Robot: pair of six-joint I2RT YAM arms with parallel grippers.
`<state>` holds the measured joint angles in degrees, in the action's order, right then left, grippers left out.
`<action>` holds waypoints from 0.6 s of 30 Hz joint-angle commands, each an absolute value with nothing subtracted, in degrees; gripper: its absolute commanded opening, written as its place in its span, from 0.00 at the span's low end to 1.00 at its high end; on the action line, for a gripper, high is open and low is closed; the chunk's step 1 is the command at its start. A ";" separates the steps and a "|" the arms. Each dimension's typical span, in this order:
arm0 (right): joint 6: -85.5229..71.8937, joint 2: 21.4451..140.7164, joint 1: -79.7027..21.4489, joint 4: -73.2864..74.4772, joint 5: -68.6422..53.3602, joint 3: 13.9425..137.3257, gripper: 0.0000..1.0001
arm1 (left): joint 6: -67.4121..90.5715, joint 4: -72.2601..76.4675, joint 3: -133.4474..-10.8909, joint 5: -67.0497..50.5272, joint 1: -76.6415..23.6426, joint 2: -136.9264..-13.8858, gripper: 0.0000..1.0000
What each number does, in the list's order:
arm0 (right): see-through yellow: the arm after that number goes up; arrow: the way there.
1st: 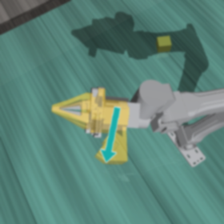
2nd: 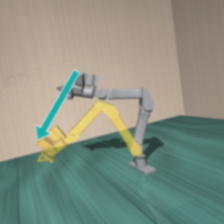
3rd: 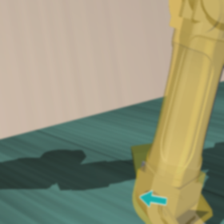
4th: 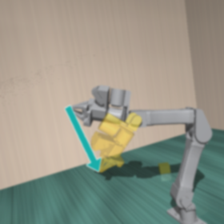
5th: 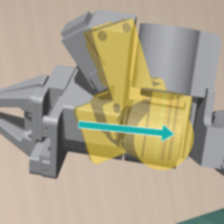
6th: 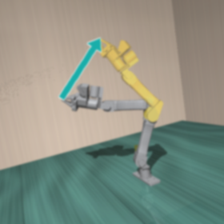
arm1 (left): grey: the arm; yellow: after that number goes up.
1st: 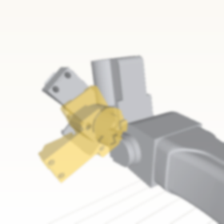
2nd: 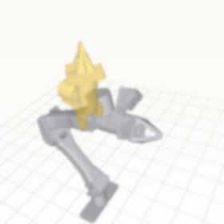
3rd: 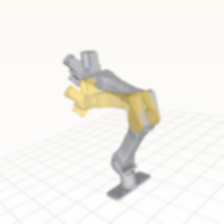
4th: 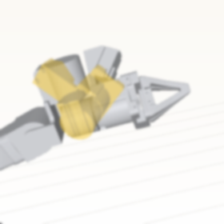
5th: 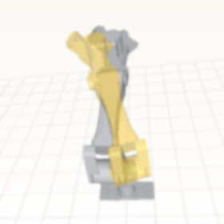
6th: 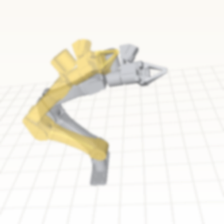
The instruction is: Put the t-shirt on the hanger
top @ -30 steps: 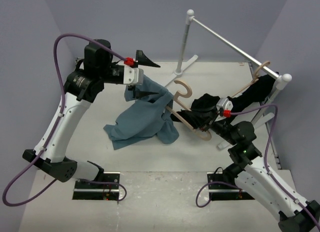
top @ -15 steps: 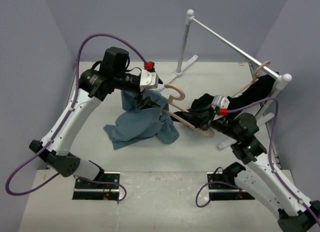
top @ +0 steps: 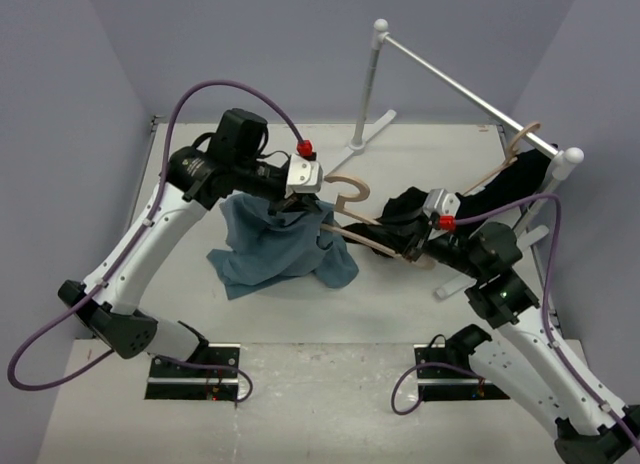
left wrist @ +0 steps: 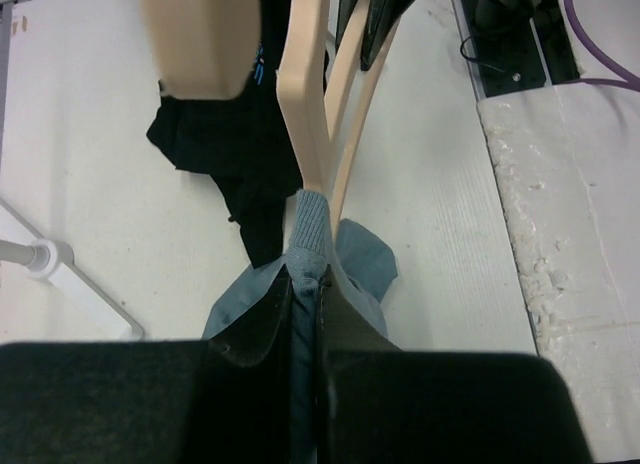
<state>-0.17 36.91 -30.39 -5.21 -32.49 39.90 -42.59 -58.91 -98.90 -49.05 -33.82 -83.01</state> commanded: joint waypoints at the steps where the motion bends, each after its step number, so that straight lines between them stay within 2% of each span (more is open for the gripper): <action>1: -9.92 34.45 -30.93 -11.95 -24.50 40.61 0.54 | -38.01 -50.95 -96.13 -45.89 -33.49 -79.45 0.00; 2: -11.69 33.10 -30.85 -10.64 -20.96 40.74 0.72 | -36.93 -50.39 -95.70 -44.51 -33.48 -79.26 0.00; 4: -15.80 30.91 -30.86 -3.66 -8.19 42.38 0.98 | -30.53 -47.82 -94.73 -38.46 -33.40 -78.41 0.00; 7: -20.28 26.36 -30.86 3.48 -2.55 43.60 0.99 | -22.69 -43.12 -90.79 -29.80 -33.40 -74.87 0.00; 11: -26.73 20.96 -30.85 5.10 -5.73 40.90 0.99 | -14.66 -37.59 -85.58 -24.88 -33.39 -67.47 0.00; 13: -30.93 21.10 -30.92 2.36 -12.15 36.85 0.99 | -10.15 -31.41 -78.75 -21.65 -33.33 -62.34 0.00; 15: -36.96 23.56 -31.03 -7.83 -22.46 30.99 0.99 | -5.43 -26.12 -73.39 -20.16 -33.31 -57.16 0.00; 16: -42.19 27.55 -31.13 -16.52 -24.99 29.34 0.99 | -4.31 -25.78 -72.77 -20.67 -33.31 -55.29 0.00; 18: -45.49 32.63 -31.64 -21.05 -26.63 27.78 0.99 | -3.78 -26.45 -72.51 -21.52 -33.22 -54.59 0.00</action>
